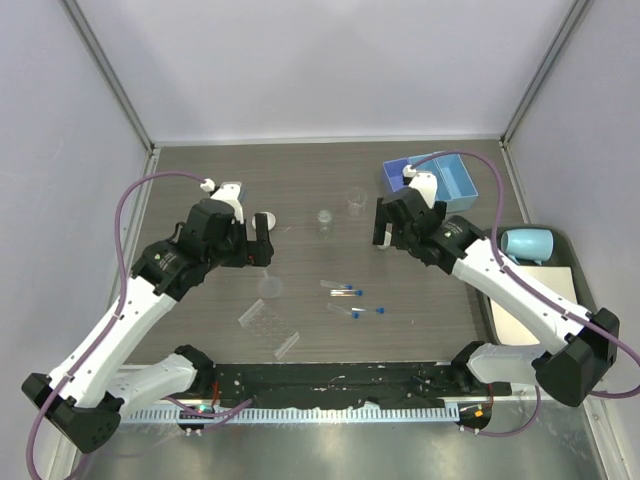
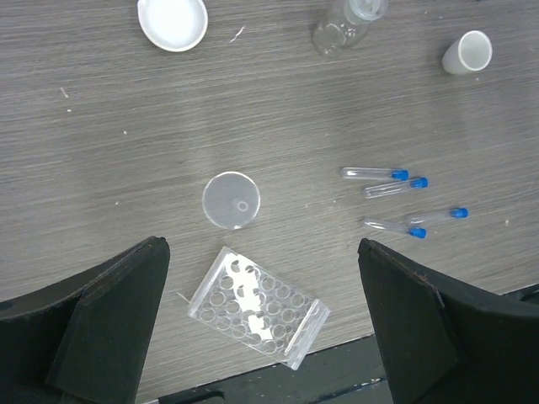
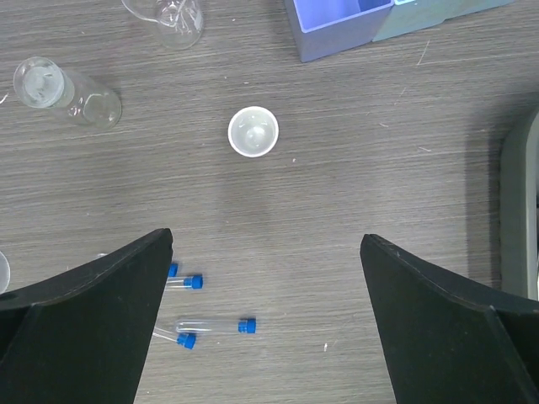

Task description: Organize the chemistry lab equipment

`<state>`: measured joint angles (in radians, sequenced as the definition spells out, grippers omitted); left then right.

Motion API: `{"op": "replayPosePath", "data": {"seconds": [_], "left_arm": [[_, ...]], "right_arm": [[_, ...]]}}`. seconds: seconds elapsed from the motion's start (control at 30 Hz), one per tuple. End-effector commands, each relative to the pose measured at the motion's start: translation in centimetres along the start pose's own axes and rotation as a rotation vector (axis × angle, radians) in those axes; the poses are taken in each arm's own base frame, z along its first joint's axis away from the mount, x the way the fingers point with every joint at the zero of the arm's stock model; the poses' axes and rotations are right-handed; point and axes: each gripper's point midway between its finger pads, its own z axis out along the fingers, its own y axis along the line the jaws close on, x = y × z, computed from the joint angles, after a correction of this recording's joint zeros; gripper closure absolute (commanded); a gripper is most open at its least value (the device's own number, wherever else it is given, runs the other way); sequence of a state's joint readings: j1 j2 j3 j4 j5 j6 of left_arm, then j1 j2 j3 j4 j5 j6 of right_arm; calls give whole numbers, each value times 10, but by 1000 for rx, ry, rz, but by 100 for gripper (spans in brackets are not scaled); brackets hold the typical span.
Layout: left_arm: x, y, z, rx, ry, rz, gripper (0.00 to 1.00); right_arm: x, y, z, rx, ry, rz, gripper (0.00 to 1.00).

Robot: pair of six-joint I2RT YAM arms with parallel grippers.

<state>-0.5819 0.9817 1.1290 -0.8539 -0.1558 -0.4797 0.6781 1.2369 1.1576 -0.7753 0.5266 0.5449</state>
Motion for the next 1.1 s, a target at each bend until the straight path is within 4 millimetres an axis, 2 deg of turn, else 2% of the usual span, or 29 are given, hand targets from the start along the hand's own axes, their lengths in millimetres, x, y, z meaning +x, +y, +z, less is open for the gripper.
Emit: {"op": "replayPosePath", "data": {"seconds": [0.0, 0.07, 0.1, 0.2, 0.27, 0.37, 0.4, 0.43, 0.53, 0.77, 1.07], "left_arm": [[6, 11, 1, -44, 13, 38, 0], [5, 10, 2, -41, 10, 38, 0], [6, 10, 1, -37, 12, 36, 0], [7, 6, 2, -18, 14, 36, 0], [8, 4, 3, -4, 21, 38, 0], [13, 2, 4, 9, 44, 40, 0], [15, 2, 5, 4, 56, 29, 0], [17, 4, 5, -9, 66, 23, 0], [34, 11, 11, -70, 145, -32, 0], [87, 21, 28, -147, 269, -224, 4], [133, 23, 24, -167, 333, -426, 11]], "right_arm": [[-21, 2, -14, -20, -91, 57, 1], [-19, 0, -17, -46, -118, 89, 0], [-22, -2, -27, -72, -146, 114, 0], [-14, 0, -35, -139, -137, 129, 0], [-3, 3, -36, -176, -98, 56, 0], [19, 24, -41, -325, -9, -61, 0], [29, 37, -46, -423, 27, -107, 0], [37, 40, -45, -447, 42, -113, 0], [51, 48, -41, -481, 89, -145, 0], [90, 55, -22, -403, 171, -258, 0], [119, 75, -16, -407, 208, -352, 1]]}}
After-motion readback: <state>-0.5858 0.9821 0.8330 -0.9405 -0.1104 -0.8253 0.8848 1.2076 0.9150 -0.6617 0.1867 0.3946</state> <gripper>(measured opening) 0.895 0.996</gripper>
